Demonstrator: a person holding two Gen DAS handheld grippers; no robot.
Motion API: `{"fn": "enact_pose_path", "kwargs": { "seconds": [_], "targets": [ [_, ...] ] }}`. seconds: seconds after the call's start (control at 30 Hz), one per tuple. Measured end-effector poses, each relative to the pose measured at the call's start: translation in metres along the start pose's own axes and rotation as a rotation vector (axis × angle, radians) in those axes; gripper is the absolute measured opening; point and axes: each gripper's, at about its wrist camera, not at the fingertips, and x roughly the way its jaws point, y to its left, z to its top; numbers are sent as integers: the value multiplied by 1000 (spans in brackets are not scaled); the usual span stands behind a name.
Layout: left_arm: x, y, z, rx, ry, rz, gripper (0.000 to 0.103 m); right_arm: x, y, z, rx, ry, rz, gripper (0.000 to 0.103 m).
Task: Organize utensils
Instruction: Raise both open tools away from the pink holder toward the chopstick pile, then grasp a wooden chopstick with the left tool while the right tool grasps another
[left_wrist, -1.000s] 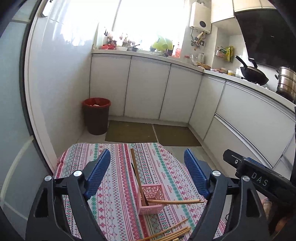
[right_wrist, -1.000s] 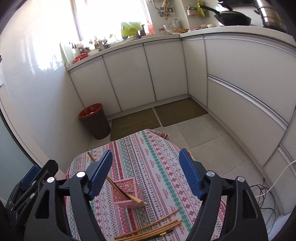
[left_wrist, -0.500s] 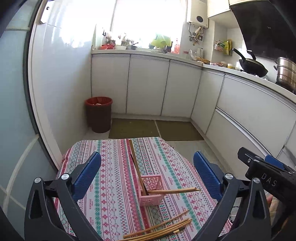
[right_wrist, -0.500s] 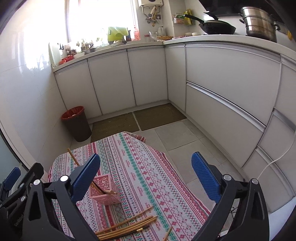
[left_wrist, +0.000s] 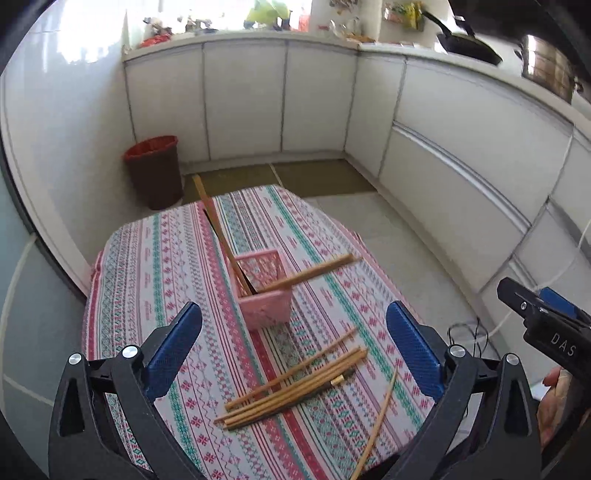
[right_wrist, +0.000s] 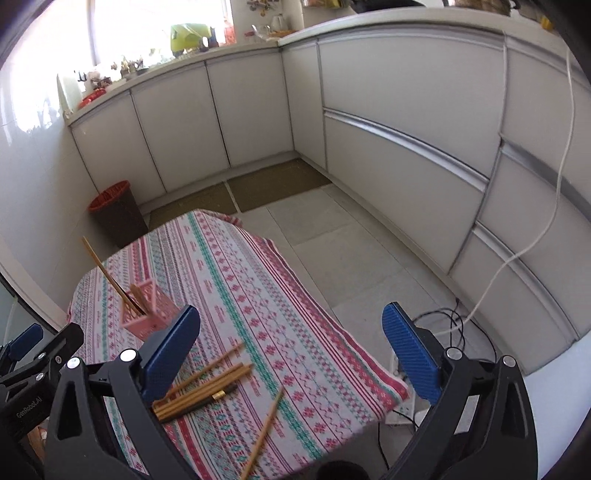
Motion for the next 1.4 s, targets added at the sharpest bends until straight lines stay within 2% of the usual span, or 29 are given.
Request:
{"fn": "enact_pose_path", "kwargs": {
  "seconds": [0.2, 0.3, 0.33, 0.37, 0.43, 0.47, 0.53, 0.8, 0.9, 1.0, 1.1, 1.13, 1.17, 1.27, 1.37, 1.4],
  "targets": [
    [56, -51, -45, 186, 232, -99, 96, 40, -51, -39, 88, 191, -32, 96],
    [80, -70, -62, 264, 293, -128, 93, 53, -70, -49, 154, 252, -29, 96],
    [90, -74, -65, 287, 317, -127, 84, 56, -75, -51, 170, 263, -27, 96],
    [100, -75, -68, 300, 352, -144, 69, 58, -80, -53, 184, 274, -26, 96],
    [123, -72, -72, 286, 448, -191, 48, 62, -85, -56, 191, 288, -27, 96],
    [136, -69, -74, 270, 487, -197, 45, 64, -86, -57, 190, 295, -26, 96],
    [155, -61, -74, 236, 525, -197, 45, 69, -88, -61, 185, 313, -20, 96],
    [187, -55, -73, 219, 608, -233, 43, 91, -85, -76, 178, 409, -1, 96],
    [186, -63, -71, 250, 599, -248, 43, 95, -83, -78, 170, 421, -5, 96],
    [190, -69, -71, 277, 593, -223, 43, 97, -81, -78, 162, 426, -11, 96],
    [192, -75, -74, 328, 596, -195, 38, 98, -80, -78, 156, 430, -17, 96],
    [192, -76, -75, 355, 592, -172, 33, 99, -79, -78, 155, 432, -22, 96],
    [193, -77, -77, 383, 583, -142, 23, 100, -79, -78, 156, 434, -27, 96],
    [192, -79, -80, 434, 556, -103, 10, 104, -77, -80, 174, 457, -33, 96],
    [189, -74, -83, 442, 531, -105, 2, 112, -71, -83, 184, 492, -32, 96],
    [185, -69, -85, 443, 524, -104, 2, 115, -68, -84, 186, 502, -32, 96]
  ]
}}
